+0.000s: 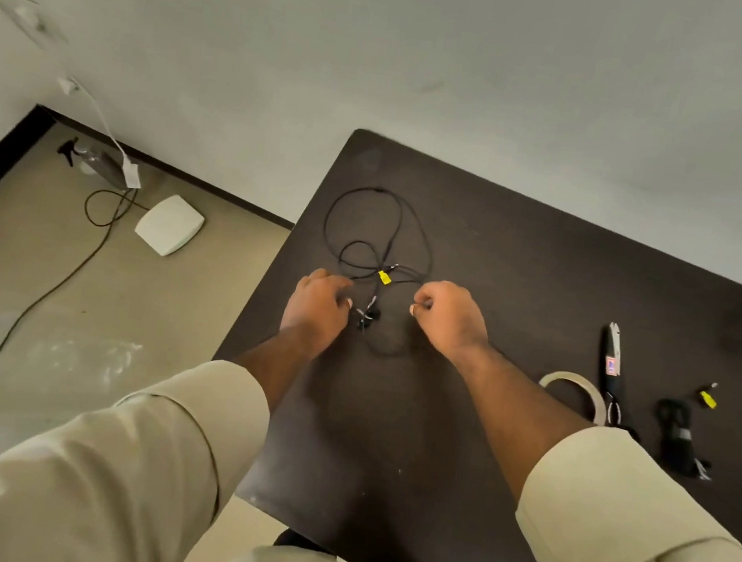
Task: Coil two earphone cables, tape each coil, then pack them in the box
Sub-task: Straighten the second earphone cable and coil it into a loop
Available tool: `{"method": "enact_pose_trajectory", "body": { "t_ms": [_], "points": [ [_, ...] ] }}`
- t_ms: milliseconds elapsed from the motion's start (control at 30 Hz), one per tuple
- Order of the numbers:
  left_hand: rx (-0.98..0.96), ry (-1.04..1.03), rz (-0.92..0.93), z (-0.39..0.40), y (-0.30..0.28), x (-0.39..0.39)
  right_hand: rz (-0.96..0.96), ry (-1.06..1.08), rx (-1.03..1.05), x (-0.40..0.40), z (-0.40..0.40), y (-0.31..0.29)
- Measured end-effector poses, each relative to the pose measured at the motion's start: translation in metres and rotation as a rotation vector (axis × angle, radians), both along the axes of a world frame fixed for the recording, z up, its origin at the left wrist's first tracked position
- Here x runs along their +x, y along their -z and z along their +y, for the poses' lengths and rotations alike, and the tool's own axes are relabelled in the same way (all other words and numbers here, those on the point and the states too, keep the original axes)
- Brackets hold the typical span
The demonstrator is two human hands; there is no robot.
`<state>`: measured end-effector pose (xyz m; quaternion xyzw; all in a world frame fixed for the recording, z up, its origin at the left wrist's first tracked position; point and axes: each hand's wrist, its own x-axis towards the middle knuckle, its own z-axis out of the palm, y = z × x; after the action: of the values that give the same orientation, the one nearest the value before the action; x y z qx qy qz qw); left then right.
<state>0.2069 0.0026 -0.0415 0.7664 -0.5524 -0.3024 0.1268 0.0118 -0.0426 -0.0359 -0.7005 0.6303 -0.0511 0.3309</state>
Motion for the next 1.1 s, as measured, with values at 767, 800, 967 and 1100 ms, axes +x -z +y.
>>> {"method": "enact_pose_trajectory", "body": {
  "t_ms": [767, 800, 967, 1100],
  "points": [
    [-0.339, 0.286, -0.206, -0.034, 0.007, 0.003, -0.051, -0.030, -0.086, 0.010, -0.030, -0.009],
    [-0.413, 0.311, -0.180, -0.033, -0.005, -0.003, -0.131, -0.060, -0.129, 0.005, -0.028, -0.024],
    [-0.704, 0.483, -0.068, -0.032, -0.091, -0.037, -0.344, -0.248, -0.180, -0.033, -0.011, -0.115],
    [-0.770, 0.626, 0.058, -0.033, -0.169, -0.071, -0.380, -0.204, -0.233, -0.075, 0.001, -0.174]
  ]
}}
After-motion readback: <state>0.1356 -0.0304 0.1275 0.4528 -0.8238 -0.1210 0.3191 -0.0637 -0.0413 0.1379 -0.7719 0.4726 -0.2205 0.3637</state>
